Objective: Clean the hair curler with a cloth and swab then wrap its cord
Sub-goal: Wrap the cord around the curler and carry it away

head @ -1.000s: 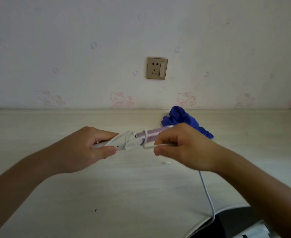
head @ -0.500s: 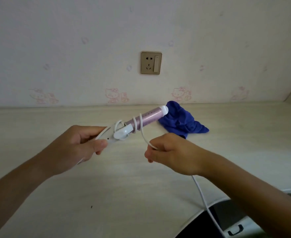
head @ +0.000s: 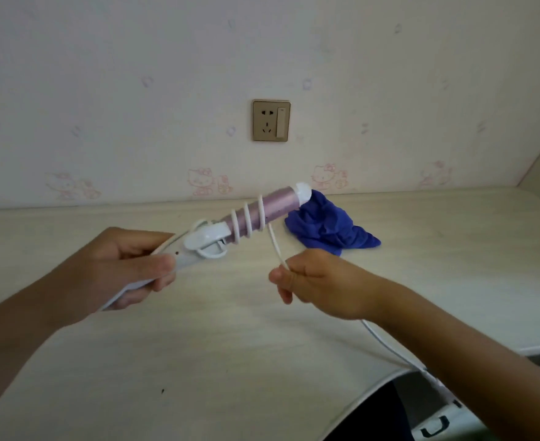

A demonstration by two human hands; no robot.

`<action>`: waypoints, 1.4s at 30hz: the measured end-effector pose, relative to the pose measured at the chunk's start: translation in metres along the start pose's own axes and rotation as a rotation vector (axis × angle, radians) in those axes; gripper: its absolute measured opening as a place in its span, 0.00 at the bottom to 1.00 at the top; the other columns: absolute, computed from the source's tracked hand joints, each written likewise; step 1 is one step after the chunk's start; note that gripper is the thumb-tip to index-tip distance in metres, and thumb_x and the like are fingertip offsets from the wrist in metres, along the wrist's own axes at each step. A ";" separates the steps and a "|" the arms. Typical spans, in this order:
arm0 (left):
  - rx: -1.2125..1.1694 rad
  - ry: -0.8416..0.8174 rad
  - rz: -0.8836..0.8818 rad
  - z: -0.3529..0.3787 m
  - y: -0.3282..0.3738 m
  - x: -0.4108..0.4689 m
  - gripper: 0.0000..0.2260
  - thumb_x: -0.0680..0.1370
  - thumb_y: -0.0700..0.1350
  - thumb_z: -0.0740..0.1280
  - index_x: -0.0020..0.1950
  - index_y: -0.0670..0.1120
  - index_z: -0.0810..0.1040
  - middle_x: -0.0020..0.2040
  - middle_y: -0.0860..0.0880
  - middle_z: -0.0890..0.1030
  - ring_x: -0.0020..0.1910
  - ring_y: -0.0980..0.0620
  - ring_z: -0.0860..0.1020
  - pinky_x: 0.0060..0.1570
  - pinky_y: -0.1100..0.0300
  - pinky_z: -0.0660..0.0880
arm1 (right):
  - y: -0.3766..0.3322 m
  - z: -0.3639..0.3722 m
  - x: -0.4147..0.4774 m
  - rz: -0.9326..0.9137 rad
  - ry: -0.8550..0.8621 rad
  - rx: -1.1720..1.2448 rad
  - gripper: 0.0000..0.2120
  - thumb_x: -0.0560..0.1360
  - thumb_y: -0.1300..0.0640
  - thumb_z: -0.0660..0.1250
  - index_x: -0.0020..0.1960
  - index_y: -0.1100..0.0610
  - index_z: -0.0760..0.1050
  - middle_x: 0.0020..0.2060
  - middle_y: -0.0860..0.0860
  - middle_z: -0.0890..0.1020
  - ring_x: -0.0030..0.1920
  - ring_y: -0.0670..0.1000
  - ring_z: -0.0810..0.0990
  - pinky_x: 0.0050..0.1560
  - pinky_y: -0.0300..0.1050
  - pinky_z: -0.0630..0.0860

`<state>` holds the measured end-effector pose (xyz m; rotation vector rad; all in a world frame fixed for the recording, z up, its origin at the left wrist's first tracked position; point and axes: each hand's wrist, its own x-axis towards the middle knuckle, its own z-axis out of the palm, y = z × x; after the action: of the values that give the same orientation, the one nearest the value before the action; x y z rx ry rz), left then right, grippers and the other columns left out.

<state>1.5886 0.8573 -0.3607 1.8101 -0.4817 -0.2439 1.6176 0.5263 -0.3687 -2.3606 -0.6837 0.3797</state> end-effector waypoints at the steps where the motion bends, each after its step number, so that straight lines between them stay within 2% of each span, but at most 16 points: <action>1: 0.100 0.037 0.014 0.004 -0.001 0.001 0.20 0.75 0.58 0.72 0.42 0.40 0.80 0.31 0.47 0.74 0.21 0.54 0.62 0.25 0.68 0.61 | -0.008 0.005 -0.002 -0.032 -0.047 -0.083 0.23 0.83 0.40 0.61 0.37 0.55 0.76 0.32 0.50 0.75 0.30 0.46 0.71 0.36 0.44 0.72; 4: 0.410 0.043 0.028 0.012 -0.006 0.000 0.09 0.79 0.54 0.68 0.44 0.52 0.83 0.29 0.53 0.74 0.24 0.58 0.67 0.26 0.64 0.64 | -0.026 0.004 0.000 -0.180 -0.051 -0.195 0.22 0.82 0.47 0.66 0.34 0.56 0.66 0.28 0.46 0.70 0.28 0.44 0.67 0.32 0.38 0.65; 6: 0.461 -0.023 -0.032 0.010 -0.006 -0.001 0.06 0.81 0.53 0.68 0.52 0.59 0.85 0.32 0.54 0.76 0.26 0.60 0.69 0.27 0.65 0.66 | -0.026 -0.013 0.007 -0.207 -0.015 -0.096 0.16 0.80 0.53 0.69 0.35 0.56 0.75 0.27 0.44 0.73 0.29 0.43 0.70 0.34 0.34 0.68; 10: 0.128 -0.384 -0.167 0.001 -0.007 -0.002 0.17 0.81 0.54 0.69 0.55 0.39 0.83 0.34 0.48 0.77 0.22 0.56 0.67 0.24 0.66 0.63 | -0.008 -0.031 0.020 -0.140 0.013 0.203 0.09 0.74 0.50 0.77 0.37 0.53 0.84 0.29 0.49 0.74 0.35 0.52 0.71 0.41 0.44 0.69; 13: -0.087 -0.487 -0.144 0.001 -0.014 -0.011 0.19 0.83 0.47 0.67 0.60 0.30 0.78 0.35 0.48 0.77 0.21 0.58 0.66 0.23 0.68 0.61 | 0.006 -0.018 0.020 -0.106 -0.017 0.289 0.22 0.74 0.42 0.75 0.34 0.60 0.77 0.26 0.49 0.69 0.28 0.46 0.66 0.32 0.37 0.66; 17: -0.242 -0.125 -0.070 0.002 -0.012 -0.006 0.18 0.76 0.53 0.75 0.53 0.38 0.83 0.34 0.44 0.77 0.19 0.57 0.64 0.24 0.70 0.62 | 0.010 0.002 0.004 -0.038 -0.035 0.066 0.28 0.82 0.38 0.60 0.36 0.58 0.78 0.29 0.47 0.73 0.31 0.47 0.71 0.39 0.44 0.71; 20: 0.159 0.079 -0.048 0.005 -0.011 0.001 0.13 0.75 0.56 0.71 0.43 0.46 0.83 0.29 0.47 0.72 0.22 0.53 0.64 0.25 0.65 0.61 | -0.010 0.018 -0.007 -0.104 -0.102 -0.098 0.21 0.83 0.45 0.63 0.38 0.57 0.76 0.32 0.49 0.78 0.32 0.45 0.74 0.37 0.45 0.73; 23: 0.500 -0.164 -0.099 0.016 -0.013 -0.001 0.09 0.81 0.55 0.68 0.48 0.53 0.85 0.30 0.51 0.76 0.26 0.59 0.70 0.28 0.64 0.66 | -0.032 0.008 -0.007 -0.243 -0.098 -0.137 0.18 0.80 0.50 0.69 0.35 0.58 0.74 0.31 0.49 0.78 0.30 0.45 0.75 0.33 0.44 0.72; 25: 0.300 -0.426 -0.198 0.019 -0.013 -0.005 0.13 0.81 0.53 0.68 0.50 0.44 0.84 0.33 0.50 0.77 0.25 0.56 0.70 0.26 0.64 0.65 | -0.036 -0.009 0.001 -0.258 -0.112 -0.007 0.11 0.77 0.52 0.74 0.39 0.56 0.82 0.34 0.48 0.84 0.34 0.48 0.81 0.38 0.47 0.79; 26: 0.166 -0.517 -0.223 0.017 -0.012 -0.007 0.16 0.82 0.52 0.68 0.50 0.38 0.82 0.34 0.50 0.77 0.23 0.56 0.68 0.25 0.64 0.64 | -0.034 -0.015 0.007 -0.243 -0.115 0.086 0.08 0.76 0.53 0.76 0.42 0.57 0.85 0.35 0.53 0.85 0.37 0.57 0.82 0.41 0.52 0.80; 28: -0.011 -0.585 -0.220 0.011 -0.009 -0.005 0.20 0.82 0.51 0.69 0.53 0.31 0.79 0.35 0.51 0.79 0.21 0.57 0.67 0.23 0.66 0.62 | -0.021 -0.021 0.013 -0.207 -0.098 0.265 0.11 0.73 0.52 0.76 0.44 0.61 0.85 0.32 0.60 0.80 0.32 0.63 0.73 0.34 0.50 0.71; 29: -0.078 -0.583 -0.191 0.011 -0.009 -0.003 0.20 0.82 0.50 0.69 0.55 0.30 0.79 0.35 0.51 0.79 0.21 0.58 0.67 0.22 0.66 0.61 | -0.012 -0.022 0.014 -0.184 -0.080 0.325 0.12 0.73 0.52 0.75 0.43 0.62 0.84 0.28 0.58 0.76 0.28 0.57 0.69 0.31 0.45 0.68; 33: -0.301 -0.341 -0.095 0.030 -0.024 0.001 0.09 0.81 0.40 0.65 0.53 0.37 0.83 0.34 0.46 0.78 0.19 0.60 0.66 0.21 0.70 0.60 | 0.020 -0.003 0.012 -0.059 0.064 0.419 0.14 0.77 0.60 0.69 0.33 0.55 0.77 0.26 0.47 0.70 0.25 0.42 0.64 0.29 0.38 0.62; 36: -0.362 -0.042 -0.124 0.046 -0.038 0.000 0.13 0.77 0.47 0.71 0.55 0.39 0.83 0.35 0.44 0.76 0.20 0.57 0.64 0.22 0.70 0.61 | 0.020 0.024 0.020 0.012 0.192 0.607 0.12 0.82 0.61 0.65 0.43 0.54 0.83 0.28 0.47 0.69 0.26 0.44 0.64 0.27 0.38 0.62; 39: -0.215 0.162 -0.051 0.069 -0.045 0.013 0.19 0.74 0.53 0.70 0.52 0.37 0.80 0.35 0.42 0.74 0.22 0.54 0.63 0.23 0.67 0.60 | 0.010 0.047 0.024 0.072 0.341 0.842 0.09 0.76 0.63 0.65 0.50 0.56 0.84 0.33 0.50 0.78 0.30 0.47 0.72 0.29 0.40 0.68; 42: -0.010 0.307 0.116 0.108 -0.050 0.024 0.07 0.78 0.52 0.67 0.47 0.51 0.82 0.30 0.52 0.74 0.23 0.58 0.67 0.25 0.66 0.64 | -0.003 0.065 0.026 0.074 0.386 1.084 0.10 0.71 0.55 0.67 0.50 0.54 0.82 0.41 0.50 0.86 0.40 0.50 0.84 0.38 0.40 0.80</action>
<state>1.5761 0.7640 -0.4376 1.7640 -0.3643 0.1105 1.6101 0.5748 -0.4179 -1.3526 -0.1165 0.2206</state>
